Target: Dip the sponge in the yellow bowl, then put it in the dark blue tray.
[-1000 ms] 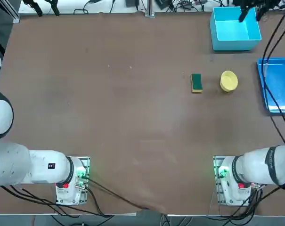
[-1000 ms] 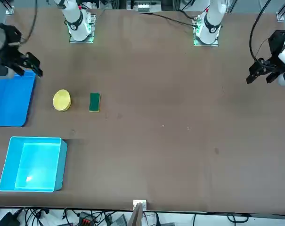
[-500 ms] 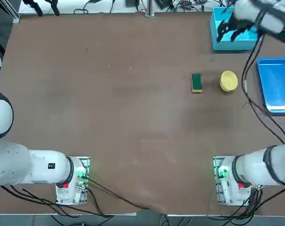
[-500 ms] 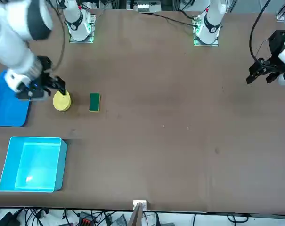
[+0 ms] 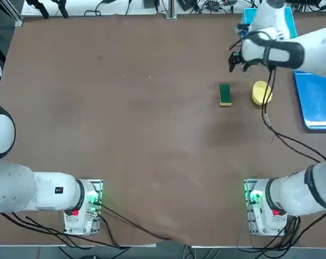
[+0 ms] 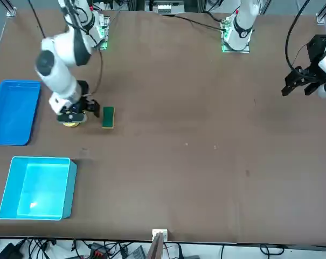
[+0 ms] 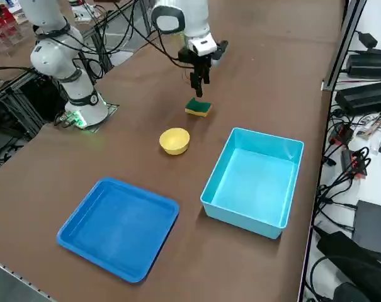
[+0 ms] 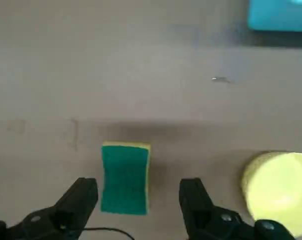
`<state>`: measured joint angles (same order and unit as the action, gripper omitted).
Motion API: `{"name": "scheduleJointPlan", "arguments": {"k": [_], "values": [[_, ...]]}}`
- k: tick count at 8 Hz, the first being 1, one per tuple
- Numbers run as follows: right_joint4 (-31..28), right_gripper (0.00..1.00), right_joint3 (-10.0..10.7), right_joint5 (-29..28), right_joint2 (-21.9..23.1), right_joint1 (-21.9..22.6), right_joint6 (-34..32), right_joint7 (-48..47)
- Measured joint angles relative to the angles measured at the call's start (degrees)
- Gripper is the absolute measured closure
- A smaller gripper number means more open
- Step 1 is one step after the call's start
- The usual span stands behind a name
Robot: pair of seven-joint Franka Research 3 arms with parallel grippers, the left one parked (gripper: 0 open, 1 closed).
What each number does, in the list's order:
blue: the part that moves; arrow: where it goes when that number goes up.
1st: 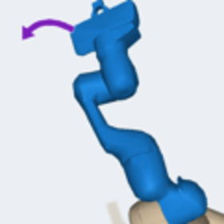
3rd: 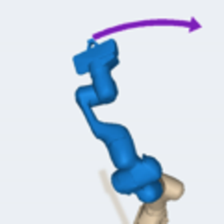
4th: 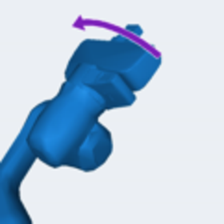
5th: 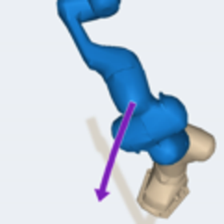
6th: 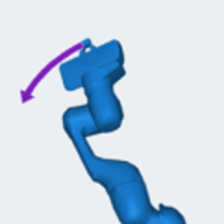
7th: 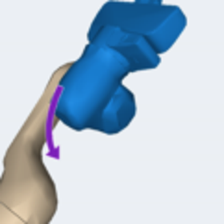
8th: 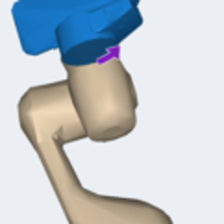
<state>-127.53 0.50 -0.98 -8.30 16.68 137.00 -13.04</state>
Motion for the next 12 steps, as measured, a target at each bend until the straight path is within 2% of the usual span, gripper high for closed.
{"name": "scheduleJointPlan", "arguments": {"k": [2, 4, 8, 12], "values": [[0.04, 0.00, 0.01, 0.00, -4.42, 1.96, 2.40, -0.70], [0.10, 0.00, 0.05, 0.00, -6.98, 2.85, 2.68, -1.37], [-0.03, 0.00, 0.06, 0.15, -9.81, 4.86, 2.68, -2.01], [-0.07, 0.00, 0.42, 1.10, -11.08, 4.93, 2.67, -2.01]]}}
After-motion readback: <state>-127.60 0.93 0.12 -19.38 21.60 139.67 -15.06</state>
